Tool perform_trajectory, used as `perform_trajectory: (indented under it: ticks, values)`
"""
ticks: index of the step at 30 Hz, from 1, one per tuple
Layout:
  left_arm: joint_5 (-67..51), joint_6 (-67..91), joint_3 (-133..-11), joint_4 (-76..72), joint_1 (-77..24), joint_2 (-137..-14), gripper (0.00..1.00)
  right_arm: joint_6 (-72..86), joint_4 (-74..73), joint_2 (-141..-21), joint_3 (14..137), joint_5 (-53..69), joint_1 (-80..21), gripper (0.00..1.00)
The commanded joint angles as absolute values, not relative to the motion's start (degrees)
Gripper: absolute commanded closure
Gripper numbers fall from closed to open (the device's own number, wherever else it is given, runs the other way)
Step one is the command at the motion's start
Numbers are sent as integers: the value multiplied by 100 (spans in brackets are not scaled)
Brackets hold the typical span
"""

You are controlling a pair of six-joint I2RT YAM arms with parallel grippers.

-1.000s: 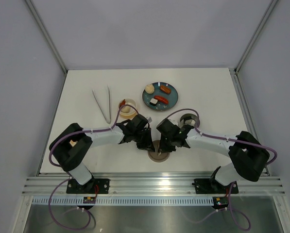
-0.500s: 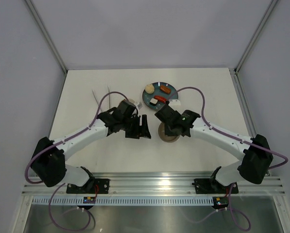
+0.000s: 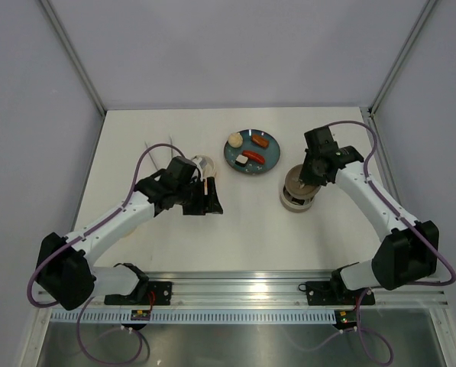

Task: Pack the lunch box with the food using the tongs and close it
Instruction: Close the box lid on the packing box.

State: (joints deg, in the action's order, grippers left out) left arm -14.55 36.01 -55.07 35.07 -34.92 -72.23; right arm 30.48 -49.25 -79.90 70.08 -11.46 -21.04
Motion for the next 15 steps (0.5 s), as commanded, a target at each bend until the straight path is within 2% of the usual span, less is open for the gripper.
perform_trajectory:
  ticks: [1, 5, 15]
  values:
    - [-1503, 3647, -5397, 3331, -3472, -7075, 34, 2769, -4527, -8165, 7146, -378, -1697, 100]
    - [-1494, 3665, -5239, 3305, -3472, -7005, 34, 2751, -4123, -8147, 6917, 289, -1144, 100]
    - [-1547, 3762, -5027, 3173, -3472, -6891, 34, 3076, -3120, -8332, 6188, 1160, -694, 100]
